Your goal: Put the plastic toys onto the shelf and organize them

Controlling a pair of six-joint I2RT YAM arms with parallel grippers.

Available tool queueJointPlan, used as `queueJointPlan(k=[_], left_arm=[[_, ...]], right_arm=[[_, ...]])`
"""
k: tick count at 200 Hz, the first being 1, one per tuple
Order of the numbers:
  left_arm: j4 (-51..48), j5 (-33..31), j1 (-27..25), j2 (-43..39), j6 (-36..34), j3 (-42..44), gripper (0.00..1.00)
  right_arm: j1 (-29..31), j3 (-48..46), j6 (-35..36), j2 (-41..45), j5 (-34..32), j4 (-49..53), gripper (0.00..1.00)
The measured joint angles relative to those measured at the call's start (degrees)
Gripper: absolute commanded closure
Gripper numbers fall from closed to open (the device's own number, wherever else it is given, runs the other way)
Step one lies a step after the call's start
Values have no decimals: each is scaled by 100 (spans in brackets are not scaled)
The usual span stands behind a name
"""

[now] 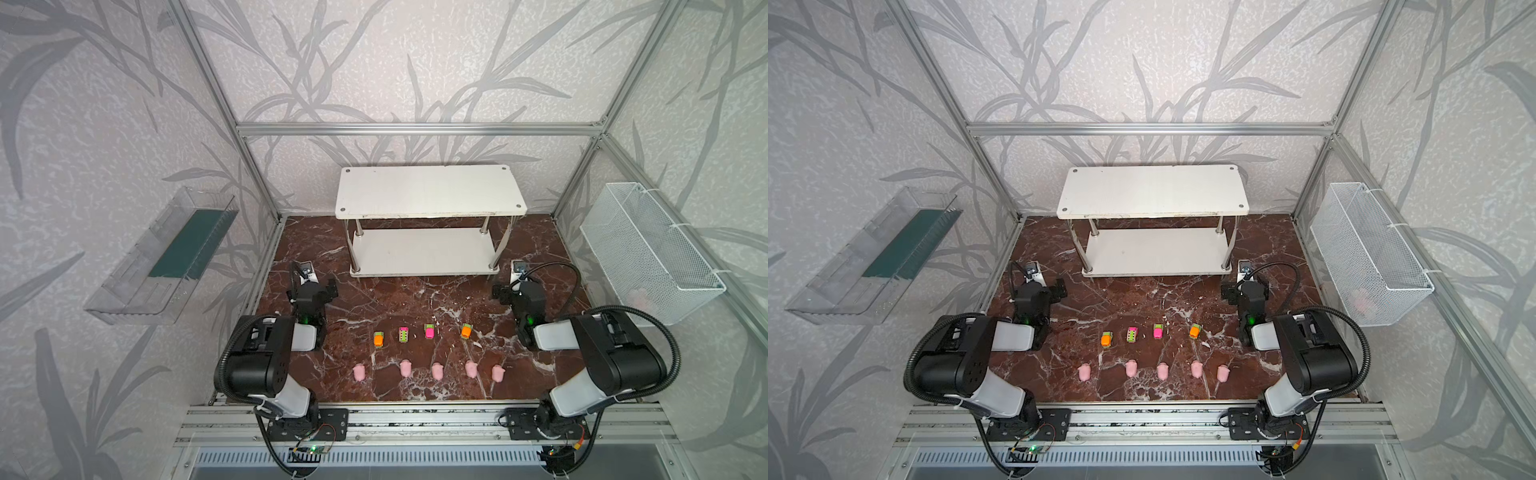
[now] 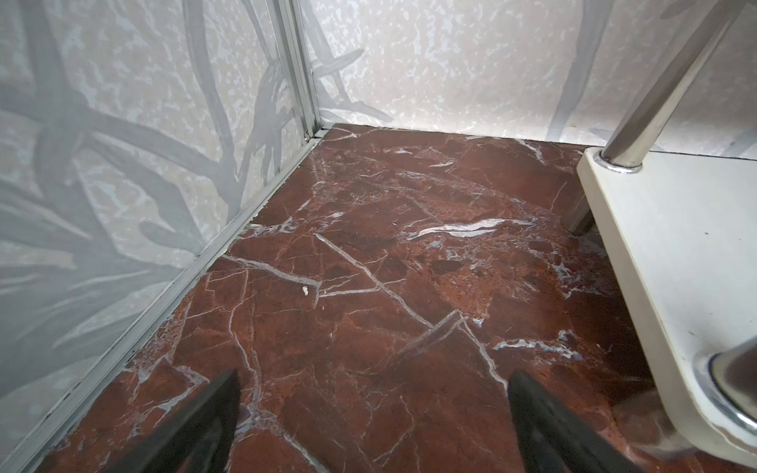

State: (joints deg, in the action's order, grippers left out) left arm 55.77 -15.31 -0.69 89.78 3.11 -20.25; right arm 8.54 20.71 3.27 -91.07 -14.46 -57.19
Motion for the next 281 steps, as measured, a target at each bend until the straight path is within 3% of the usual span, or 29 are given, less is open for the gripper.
queueJointPlan(k=[281], left_arm=[[164, -258, 0, 2, 11, 59, 1]], right_arm=[[0, 0, 2, 0, 0, 0, 1]])
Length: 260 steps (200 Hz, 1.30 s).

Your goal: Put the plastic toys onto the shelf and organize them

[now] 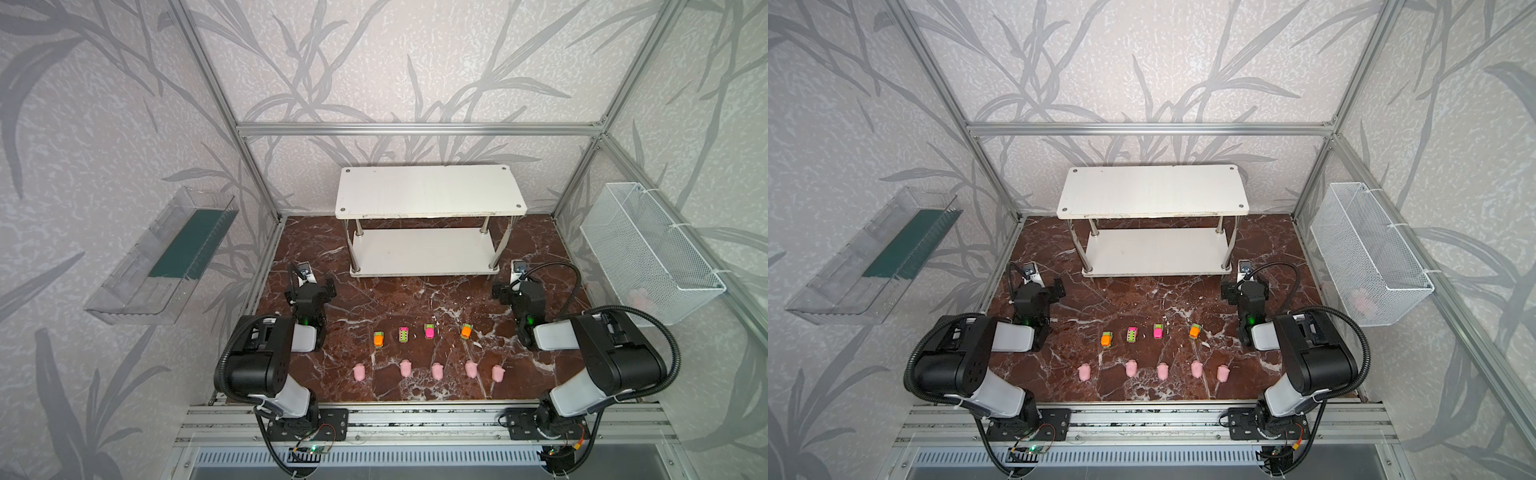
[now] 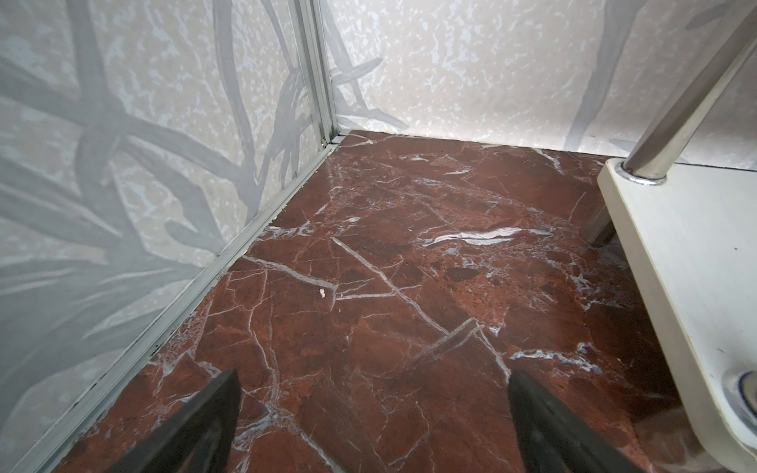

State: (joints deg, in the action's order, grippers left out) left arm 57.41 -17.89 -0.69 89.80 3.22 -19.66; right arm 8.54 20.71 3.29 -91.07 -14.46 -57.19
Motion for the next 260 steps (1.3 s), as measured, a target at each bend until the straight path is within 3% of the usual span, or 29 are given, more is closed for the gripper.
queueJointPlan(k=[67, 116, 168, 217, 260], left_arm=[[-61, -2, 0, -15, 2, -11, 1], [-1725, -181, -44, -922, 33, -800, 7], [-2433, -697, -120, -1945, 555, -820, 10], [-2822, -1080, -162, -2559, 1215, -544, 10], [-2922, -1049, -166, -2415, 1443, -544, 11]], right_arm=[[0, 0, -2, 44, 4, 70, 2], [72, 31, -15, 1292, -227, 953, 6], [402, 238, -522, 2990, -518, 2861, 9], [1169, 238, -1318, 4789, -669, 4907, 11], [2173, 236, -2068, 5254, -826, 6092, 14]])
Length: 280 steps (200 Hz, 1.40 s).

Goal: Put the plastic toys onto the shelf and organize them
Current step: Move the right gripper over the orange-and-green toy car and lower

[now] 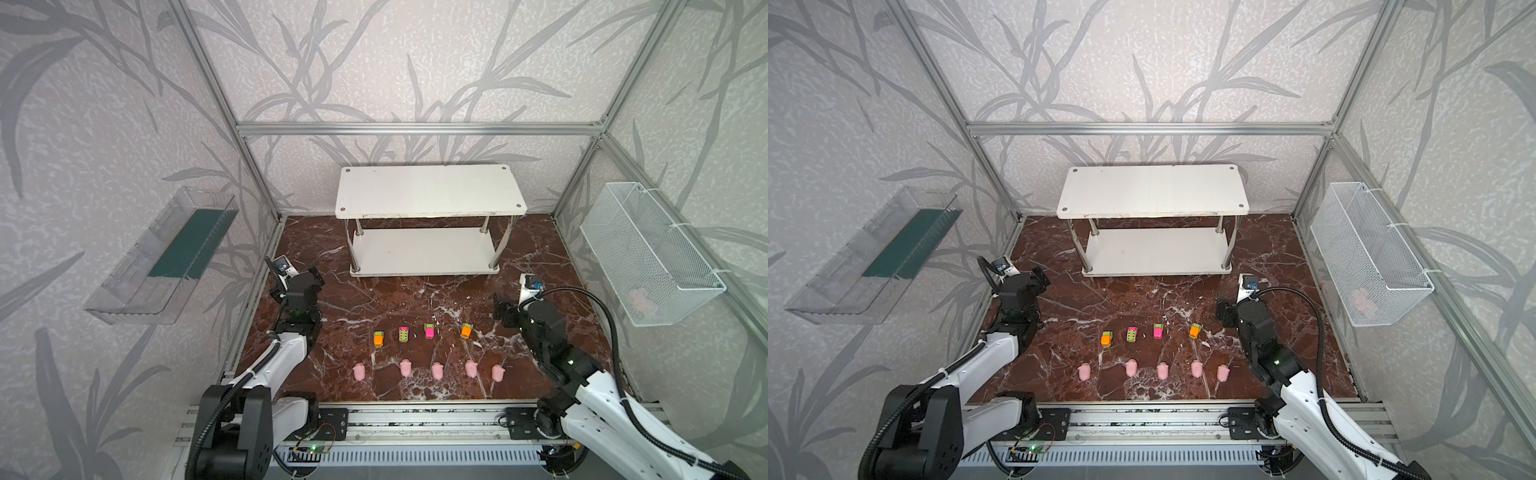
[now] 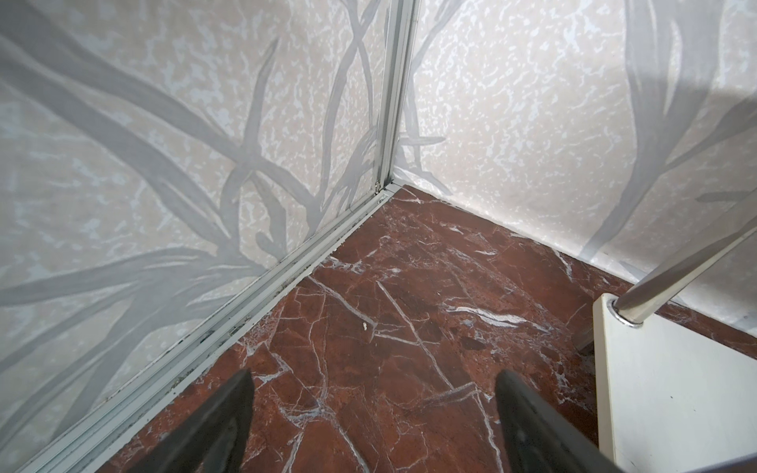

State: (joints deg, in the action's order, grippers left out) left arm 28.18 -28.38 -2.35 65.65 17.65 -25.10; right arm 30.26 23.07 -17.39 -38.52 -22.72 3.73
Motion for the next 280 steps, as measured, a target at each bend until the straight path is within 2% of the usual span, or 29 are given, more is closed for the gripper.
queueJointPlan(k=[28, 58, 92, 125, 181, 280], left_arm=[[-39, 70, -20, 111, 92, 0, 11], [-33, 177, -24, 133, 131, 0, 10], [-33, 291, -24, 133, 142, 0, 10], [28, 354, -28, 164, 142, 0, 10], [142, 457, -37, 391, 140, 0, 10], [234, 581, -55, 529, 129, 0, 10]], right_arm=[[741, -11, -584, -374, -74, 214, 15], [1519, 61, -1093, -1539, -278, 212, 16], [1945, 306, -1685, -2669, -435, 175, 16], [2074, 629, -2168, -3139, -573, 81, 17], [2081, 811, -2811, -3440, -723, 131, 24], [2105, 1027, -3565, -4059, -664, 450, 35]])
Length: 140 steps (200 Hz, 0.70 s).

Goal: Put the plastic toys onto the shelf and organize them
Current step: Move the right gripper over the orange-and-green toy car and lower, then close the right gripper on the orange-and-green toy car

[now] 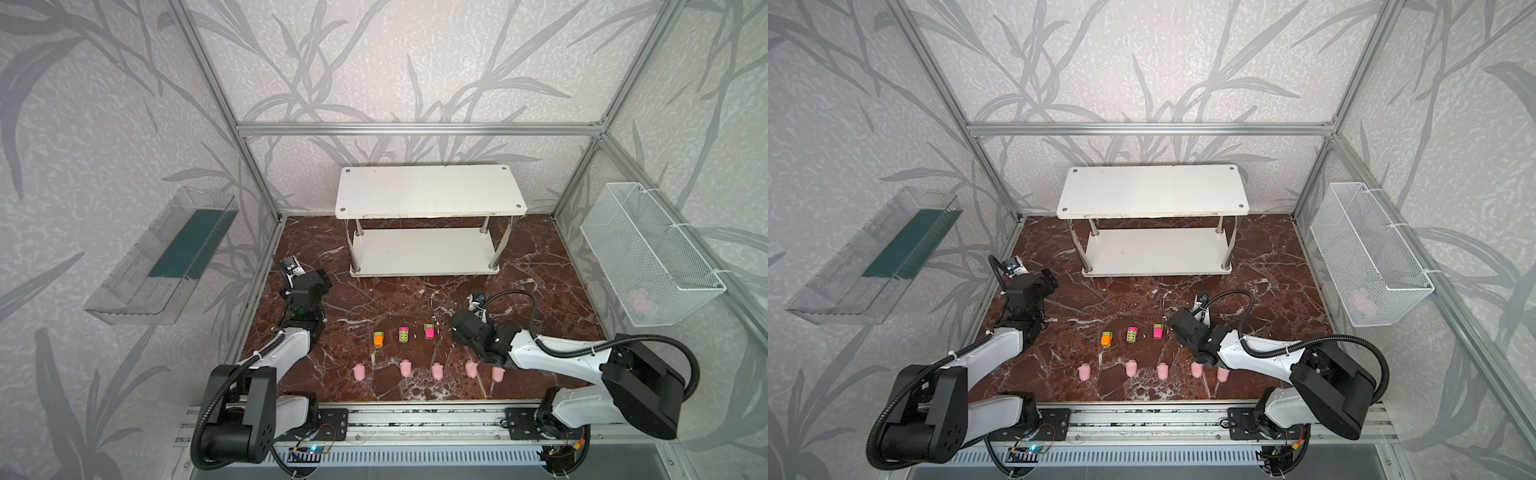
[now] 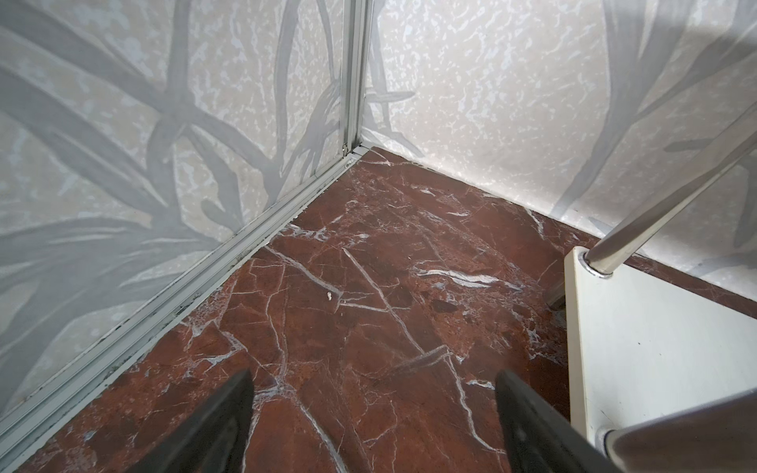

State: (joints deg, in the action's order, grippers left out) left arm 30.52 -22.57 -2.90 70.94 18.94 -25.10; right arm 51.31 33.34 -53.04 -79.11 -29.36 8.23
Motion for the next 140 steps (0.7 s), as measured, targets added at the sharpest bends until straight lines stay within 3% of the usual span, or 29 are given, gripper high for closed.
queueJointPlan(k=[100, 140], left_arm=[[90, 2, 0, 0, -31, 0, 10], [138, -2, 0, 0, -31, 7, 10]], right_arm=[[2, 157, -354, -284, 15, 315, 49], [2, 275, -398, -455, 52, 509, 62]])
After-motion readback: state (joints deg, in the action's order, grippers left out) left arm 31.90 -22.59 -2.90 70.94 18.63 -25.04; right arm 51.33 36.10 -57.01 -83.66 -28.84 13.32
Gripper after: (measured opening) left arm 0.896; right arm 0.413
